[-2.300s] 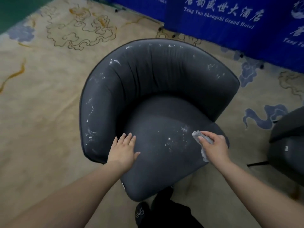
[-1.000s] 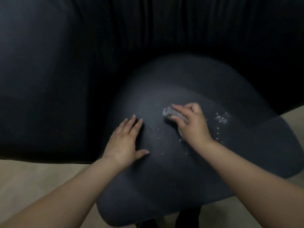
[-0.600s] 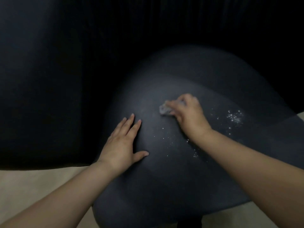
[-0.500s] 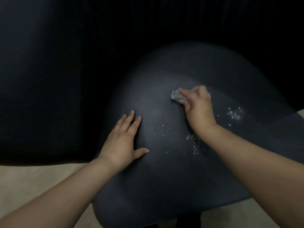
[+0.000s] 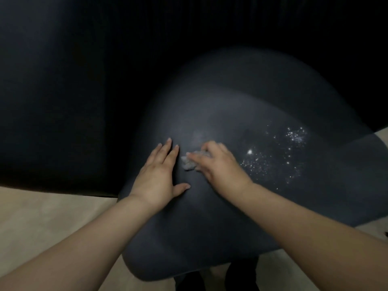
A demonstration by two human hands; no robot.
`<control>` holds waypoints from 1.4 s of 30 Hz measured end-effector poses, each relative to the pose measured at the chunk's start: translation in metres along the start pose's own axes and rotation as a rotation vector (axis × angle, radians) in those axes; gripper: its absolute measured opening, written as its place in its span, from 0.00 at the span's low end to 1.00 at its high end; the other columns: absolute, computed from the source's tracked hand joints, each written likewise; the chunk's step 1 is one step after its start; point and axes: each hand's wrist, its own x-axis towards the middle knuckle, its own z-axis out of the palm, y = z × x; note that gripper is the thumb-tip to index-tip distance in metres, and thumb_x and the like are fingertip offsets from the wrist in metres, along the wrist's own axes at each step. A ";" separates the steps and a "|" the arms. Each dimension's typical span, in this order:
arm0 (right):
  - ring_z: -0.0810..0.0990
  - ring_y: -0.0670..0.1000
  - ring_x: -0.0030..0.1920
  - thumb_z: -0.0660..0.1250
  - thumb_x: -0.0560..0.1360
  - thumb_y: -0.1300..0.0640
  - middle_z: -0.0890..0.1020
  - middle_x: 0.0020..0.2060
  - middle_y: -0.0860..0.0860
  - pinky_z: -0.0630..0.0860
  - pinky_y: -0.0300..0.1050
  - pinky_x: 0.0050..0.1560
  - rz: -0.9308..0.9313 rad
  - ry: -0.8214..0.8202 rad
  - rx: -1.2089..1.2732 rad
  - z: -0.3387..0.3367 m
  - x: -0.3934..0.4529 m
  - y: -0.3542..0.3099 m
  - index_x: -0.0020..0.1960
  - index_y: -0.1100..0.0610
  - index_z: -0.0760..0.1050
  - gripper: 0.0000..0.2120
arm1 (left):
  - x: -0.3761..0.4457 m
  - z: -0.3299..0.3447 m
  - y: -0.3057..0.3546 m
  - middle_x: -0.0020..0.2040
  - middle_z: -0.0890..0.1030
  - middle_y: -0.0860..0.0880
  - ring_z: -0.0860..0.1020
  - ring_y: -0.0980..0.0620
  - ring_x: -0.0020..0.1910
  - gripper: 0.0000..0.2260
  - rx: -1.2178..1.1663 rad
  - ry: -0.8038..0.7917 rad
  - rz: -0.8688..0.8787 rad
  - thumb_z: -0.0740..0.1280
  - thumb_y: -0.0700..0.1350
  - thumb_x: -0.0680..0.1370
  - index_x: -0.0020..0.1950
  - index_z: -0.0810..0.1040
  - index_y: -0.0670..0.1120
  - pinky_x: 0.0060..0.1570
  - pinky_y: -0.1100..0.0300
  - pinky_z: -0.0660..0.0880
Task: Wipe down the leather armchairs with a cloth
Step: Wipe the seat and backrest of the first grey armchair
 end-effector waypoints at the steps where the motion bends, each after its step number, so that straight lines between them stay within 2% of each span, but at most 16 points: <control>1: 0.74 0.61 0.47 0.71 0.72 0.63 0.75 0.50 0.61 0.73 0.49 0.47 0.048 0.058 -0.044 -0.005 0.002 0.013 0.60 0.52 0.79 0.17 | -0.002 0.001 0.000 0.79 0.43 0.51 0.43 0.51 0.78 0.48 -0.003 -0.002 0.001 0.72 0.62 0.69 0.79 0.48 0.50 0.74 0.60 0.43; 3: 0.73 0.61 0.50 0.67 0.75 0.61 0.74 0.51 0.61 0.73 0.51 0.51 0.277 0.241 -0.082 -0.012 0.005 0.033 0.60 0.53 0.79 0.14 | -0.006 0.002 0.001 0.79 0.43 0.51 0.43 0.51 0.77 0.48 -0.005 -0.008 0.005 0.73 0.62 0.69 0.79 0.48 0.50 0.74 0.59 0.43; 5: 0.73 0.57 0.50 0.68 0.76 0.57 0.73 0.50 0.59 0.73 0.51 0.53 0.378 0.357 -0.003 -0.002 -0.003 0.025 0.55 0.54 0.79 0.08 | -0.008 0.003 0.002 0.79 0.44 0.51 0.43 0.51 0.78 0.48 -0.002 -0.003 0.005 0.73 0.61 0.68 0.79 0.48 0.50 0.74 0.60 0.42; 8: 0.74 0.60 0.45 0.73 0.70 0.63 0.76 0.48 0.60 0.74 0.50 0.43 0.065 0.109 -0.004 0.017 -0.028 -0.018 0.57 0.55 0.80 0.16 | -0.010 0.002 0.007 0.79 0.44 0.51 0.44 0.51 0.78 0.48 -0.007 0.001 -0.016 0.74 0.60 0.68 0.79 0.49 0.49 0.74 0.60 0.43; 10: 0.76 0.62 0.41 0.76 0.66 0.67 0.78 0.46 0.61 0.76 0.51 0.39 -0.038 0.051 -0.069 0.004 -0.038 -0.011 0.59 0.56 0.80 0.22 | -0.011 0.001 0.009 0.79 0.44 0.51 0.44 0.51 0.78 0.48 -0.021 -0.006 -0.030 0.74 0.59 0.68 0.79 0.49 0.49 0.75 0.59 0.44; 12: 0.76 0.64 0.41 0.75 0.65 0.69 0.77 0.45 0.64 0.78 0.53 0.40 0.076 0.168 -0.133 -0.013 -0.037 0.017 0.58 0.58 0.81 0.22 | -0.012 0.001 0.012 0.79 0.44 0.51 0.44 0.51 0.78 0.49 -0.016 -0.013 -0.025 0.74 0.60 0.68 0.79 0.49 0.49 0.75 0.59 0.45; 14: 0.75 0.65 0.44 0.72 0.70 0.68 0.76 0.47 0.65 0.76 0.54 0.46 0.311 0.320 -0.078 -0.022 -0.039 0.028 0.59 0.57 0.80 0.19 | -0.013 0.003 0.015 0.79 0.43 0.51 0.44 0.51 0.77 0.49 0.006 -0.016 -0.014 0.74 0.60 0.68 0.79 0.49 0.49 0.75 0.59 0.45; 15: 0.74 0.64 0.46 0.71 0.72 0.66 0.75 0.49 0.64 0.75 0.53 0.48 0.353 0.317 -0.074 -0.018 -0.041 0.023 0.60 0.56 0.80 0.18 | -0.013 0.003 0.017 0.79 0.43 0.51 0.43 0.51 0.78 0.49 0.018 -0.017 -0.012 0.74 0.60 0.68 0.79 0.48 0.49 0.75 0.59 0.45; 17: 0.73 0.62 0.48 0.69 0.73 0.63 0.76 0.50 0.62 0.74 0.52 0.48 0.244 0.177 -0.058 -0.003 -0.049 0.003 0.61 0.55 0.79 0.17 | -0.012 0.005 0.022 0.79 0.43 0.51 0.43 0.51 0.78 0.49 0.022 -0.018 -0.022 0.74 0.60 0.68 0.79 0.48 0.49 0.75 0.58 0.45; 20: 0.75 0.61 0.41 0.74 0.68 0.66 0.78 0.46 0.61 0.76 0.52 0.41 -0.010 0.069 -0.107 -0.005 -0.061 0.000 0.60 0.56 0.79 0.21 | -0.010 0.005 0.028 0.80 0.45 0.52 0.44 0.50 0.78 0.49 0.005 -0.005 -0.052 0.75 0.60 0.67 0.79 0.50 0.50 0.76 0.54 0.49; 25: 0.74 0.66 0.44 0.71 0.70 0.69 0.75 0.47 0.65 0.76 0.58 0.46 0.425 0.439 -0.068 -0.035 -0.059 0.050 0.60 0.58 0.80 0.19 | -0.005 0.004 0.038 0.80 0.45 0.52 0.45 0.49 0.78 0.49 0.056 -0.028 0.000 0.74 0.61 0.67 0.79 0.50 0.50 0.75 0.50 0.52; 30: 0.76 0.64 0.42 0.74 0.68 0.67 0.77 0.46 0.64 0.77 0.54 0.43 0.066 0.163 -0.120 -0.030 -0.059 0.043 0.58 0.58 0.81 0.19 | 0.012 0.002 0.058 0.79 0.45 0.53 0.45 0.51 0.77 0.49 0.057 -0.019 0.040 0.74 0.62 0.67 0.79 0.50 0.51 0.75 0.55 0.48; 34: 0.73 0.61 0.47 0.68 0.74 0.64 0.74 0.48 0.62 0.74 0.54 0.51 0.456 0.456 -0.017 -0.052 -0.041 0.081 0.59 0.58 0.79 0.14 | 0.027 -0.004 0.069 0.79 0.45 0.53 0.45 0.50 0.78 0.49 0.057 -0.015 0.065 0.74 0.62 0.67 0.79 0.50 0.50 0.75 0.55 0.47; 36: 0.71 0.56 0.48 0.68 0.74 0.61 0.73 0.49 0.60 0.73 0.50 0.52 0.435 0.398 -0.036 -0.044 -0.039 0.071 0.59 0.58 0.79 0.13 | 0.034 -0.007 0.074 0.79 0.45 0.54 0.44 0.51 0.77 0.50 0.057 -0.027 0.064 0.74 0.62 0.67 0.79 0.49 0.51 0.75 0.54 0.48; 39: 0.74 0.63 0.47 0.71 0.72 0.64 0.76 0.49 0.62 0.76 0.53 0.48 0.186 0.219 -0.095 -0.048 -0.044 0.065 0.60 0.56 0.80 0.16 | 0.043 -0.010 0.081 0.79 0.45 0.54 0.45 0.51 0.77 0.50 0.063 -0.034 0.072 0.74 0.63 0.66 0.79 0.50 0.52 0.75 0.54 0.48; 42: 0.73 0.63 0.48 0.69 0.74 0.62 0.75 0.50 0.61 0.73 0.53 0.53 0.433 0.395 -0.094 -0.076 -0.035 0.099 0.60 0.56 0.80 0.15 | 0.052 -0.013 0.087 0.79 0.45 0.56 0.45 0.49 0.78 0.49 0.108 -0.024 0.060 0.71 0.68 0.66 0.79 0.49 0.55 0.75 0.49 0.50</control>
